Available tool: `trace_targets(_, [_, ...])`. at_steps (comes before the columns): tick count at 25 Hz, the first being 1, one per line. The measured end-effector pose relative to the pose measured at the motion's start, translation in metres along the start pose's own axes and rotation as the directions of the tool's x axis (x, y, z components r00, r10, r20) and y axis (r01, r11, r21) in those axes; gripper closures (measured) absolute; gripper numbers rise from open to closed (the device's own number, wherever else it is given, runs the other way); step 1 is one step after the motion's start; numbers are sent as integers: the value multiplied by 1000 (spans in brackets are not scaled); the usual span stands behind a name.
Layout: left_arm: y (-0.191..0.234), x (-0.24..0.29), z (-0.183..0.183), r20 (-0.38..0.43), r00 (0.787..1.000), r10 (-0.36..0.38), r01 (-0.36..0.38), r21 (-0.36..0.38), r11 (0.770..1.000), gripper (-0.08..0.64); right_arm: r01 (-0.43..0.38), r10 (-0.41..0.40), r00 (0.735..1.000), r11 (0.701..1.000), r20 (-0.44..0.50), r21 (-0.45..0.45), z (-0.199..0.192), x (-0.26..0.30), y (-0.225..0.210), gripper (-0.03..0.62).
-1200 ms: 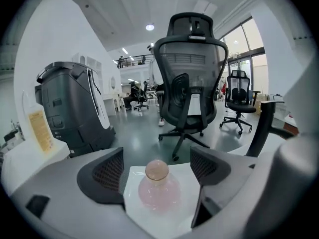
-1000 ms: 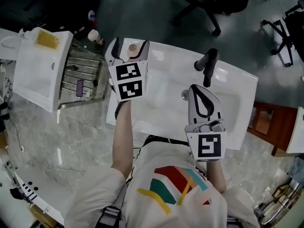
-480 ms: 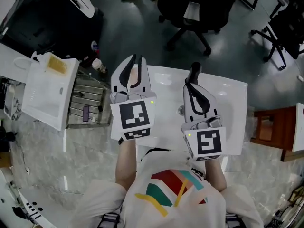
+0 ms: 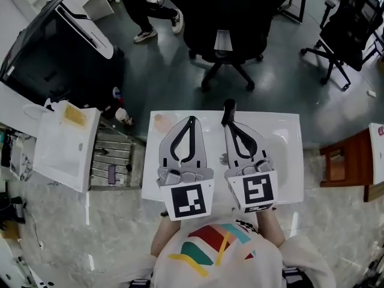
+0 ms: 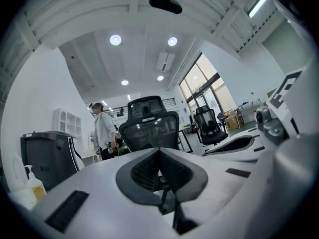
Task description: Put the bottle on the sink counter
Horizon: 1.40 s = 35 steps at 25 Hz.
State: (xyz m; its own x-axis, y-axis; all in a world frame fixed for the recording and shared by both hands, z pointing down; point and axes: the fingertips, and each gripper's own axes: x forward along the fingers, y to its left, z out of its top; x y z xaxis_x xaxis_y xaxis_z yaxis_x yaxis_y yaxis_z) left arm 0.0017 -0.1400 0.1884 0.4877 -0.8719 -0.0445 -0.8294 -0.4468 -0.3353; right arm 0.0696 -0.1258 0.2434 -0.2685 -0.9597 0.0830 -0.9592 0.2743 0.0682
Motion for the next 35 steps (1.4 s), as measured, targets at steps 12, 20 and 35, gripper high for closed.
trace_targets(12, [-27,-8,-21,-55,998,-33,30,-61,998,543,2,-3,1000,998,14,69,-2,-28,-11,581])
trace_targets(20, [-32,-12,-13,-29,999,-40,37,-93,995,543,9,-9,1000,999,-3,40,-3,-35,-13,581])
trace_targets(35, [-24,-26,-28,-95,995,-39,25,-139,990,543,-49,50,999,999,-6,22,-2,-33,9,580])
